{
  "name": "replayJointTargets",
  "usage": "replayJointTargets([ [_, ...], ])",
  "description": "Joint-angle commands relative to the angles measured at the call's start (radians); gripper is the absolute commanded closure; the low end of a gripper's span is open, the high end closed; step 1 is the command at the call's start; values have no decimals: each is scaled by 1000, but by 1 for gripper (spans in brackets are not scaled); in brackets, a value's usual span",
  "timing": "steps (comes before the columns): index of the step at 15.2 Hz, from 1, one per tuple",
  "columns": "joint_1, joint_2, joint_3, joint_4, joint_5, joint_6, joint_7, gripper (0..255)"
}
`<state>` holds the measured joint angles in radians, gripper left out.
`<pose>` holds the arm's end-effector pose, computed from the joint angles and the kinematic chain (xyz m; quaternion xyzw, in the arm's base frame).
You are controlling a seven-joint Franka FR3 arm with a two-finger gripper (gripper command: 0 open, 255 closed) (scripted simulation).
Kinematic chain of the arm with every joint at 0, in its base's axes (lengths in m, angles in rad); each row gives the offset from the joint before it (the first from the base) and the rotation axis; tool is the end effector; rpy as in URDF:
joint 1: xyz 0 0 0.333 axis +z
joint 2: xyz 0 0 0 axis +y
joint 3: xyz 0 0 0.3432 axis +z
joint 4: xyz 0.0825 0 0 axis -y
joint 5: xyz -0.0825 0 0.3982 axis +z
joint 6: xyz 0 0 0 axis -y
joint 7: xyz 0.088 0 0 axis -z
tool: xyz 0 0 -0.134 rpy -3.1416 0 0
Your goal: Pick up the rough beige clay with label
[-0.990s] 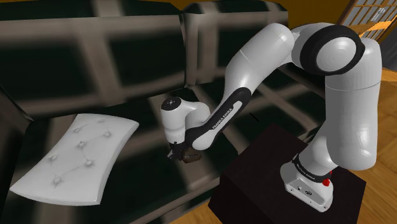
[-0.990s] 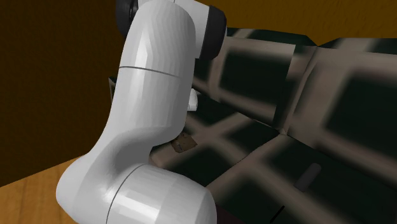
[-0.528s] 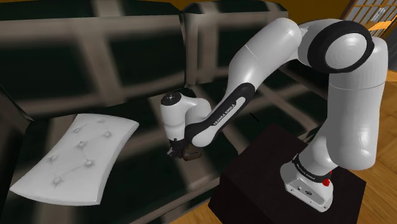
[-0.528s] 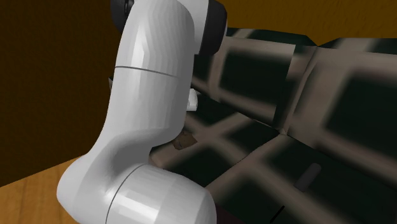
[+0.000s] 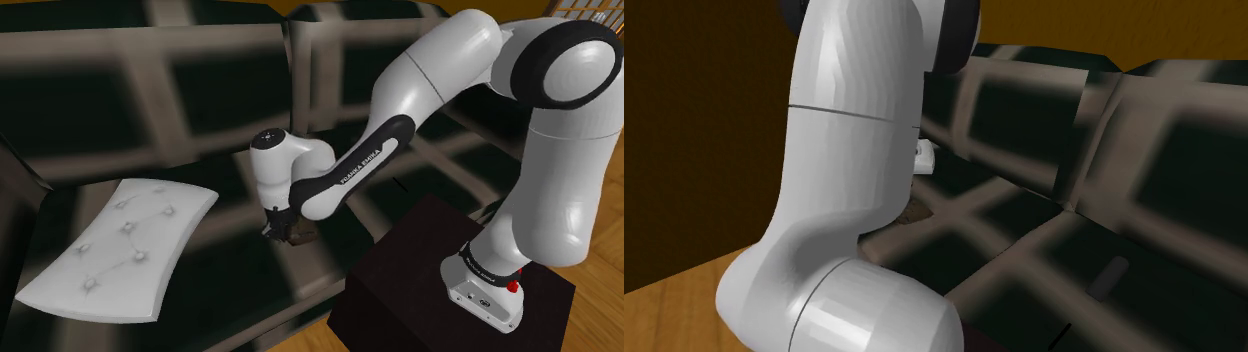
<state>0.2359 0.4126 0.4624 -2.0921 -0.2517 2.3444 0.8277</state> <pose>0.4554 0.3714 0.2208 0.9985 0.0165 -0.0411 0.0313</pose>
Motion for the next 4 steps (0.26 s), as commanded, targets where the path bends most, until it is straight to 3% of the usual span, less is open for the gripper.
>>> replayJointTargets([
  [1, -6, -20, 8, 4, 14, -22, -10, 255],
  [4, -10, -32, 13, 5, 22, -34, -15, 255],
])
